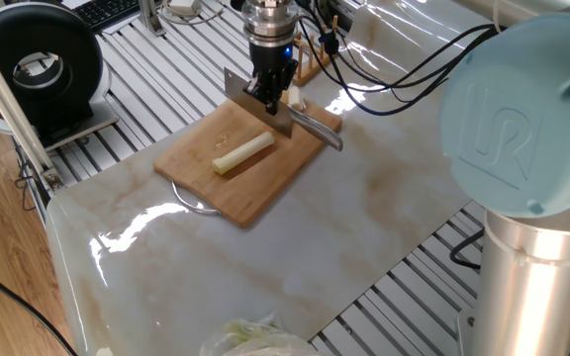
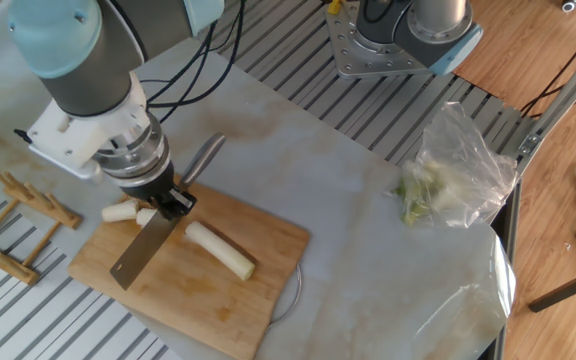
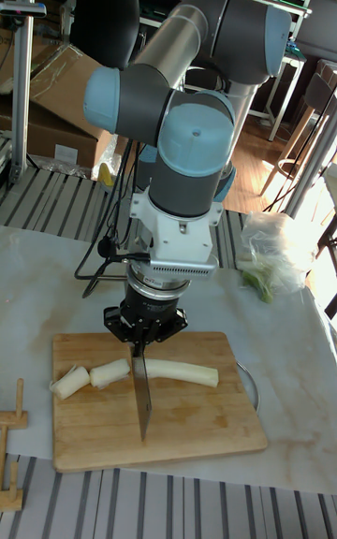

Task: Chop the scallions

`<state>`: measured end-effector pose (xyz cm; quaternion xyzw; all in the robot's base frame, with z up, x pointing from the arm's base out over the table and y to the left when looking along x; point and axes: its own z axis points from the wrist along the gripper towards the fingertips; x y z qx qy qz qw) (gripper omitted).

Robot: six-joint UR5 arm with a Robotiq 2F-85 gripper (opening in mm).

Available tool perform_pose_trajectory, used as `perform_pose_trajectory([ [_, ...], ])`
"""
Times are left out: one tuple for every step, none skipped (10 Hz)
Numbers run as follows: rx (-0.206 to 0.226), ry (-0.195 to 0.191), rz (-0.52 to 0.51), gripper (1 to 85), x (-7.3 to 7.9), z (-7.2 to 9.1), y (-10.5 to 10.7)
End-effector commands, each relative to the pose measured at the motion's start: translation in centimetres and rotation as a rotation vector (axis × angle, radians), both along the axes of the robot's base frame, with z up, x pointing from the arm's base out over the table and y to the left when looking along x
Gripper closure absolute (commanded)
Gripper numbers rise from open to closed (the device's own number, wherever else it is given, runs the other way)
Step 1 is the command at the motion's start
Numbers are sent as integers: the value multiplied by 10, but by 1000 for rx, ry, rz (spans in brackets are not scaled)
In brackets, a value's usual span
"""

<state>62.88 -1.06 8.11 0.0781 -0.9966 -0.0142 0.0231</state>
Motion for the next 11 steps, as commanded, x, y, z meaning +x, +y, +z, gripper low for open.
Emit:
perform_pose_trajectory([
  [30, 4, -3, 843, 3, 16, 0],
  [24, 2, 3, 843, 7, 21, -1],
  [19, -13, 8, 843, 13, 23, 0],
  [0, -32, 28, 843, 20, 25, -2],
  [3, -39, 29, 843, 24, 30, 3],
  [-6, -58, 40, 843, 31, 33, 1],
  [-8, -73, 49, 843, 37, 37, -1],
  [-24, -94, 68, 843, 46, 40, -8],
  [-29, -114, 84, 843, 55, 37, -14],
  [-41, -130, 104, 843, 64, 30, -22],
  [-52, -154, 125, 843, 74, 25, -27],
])
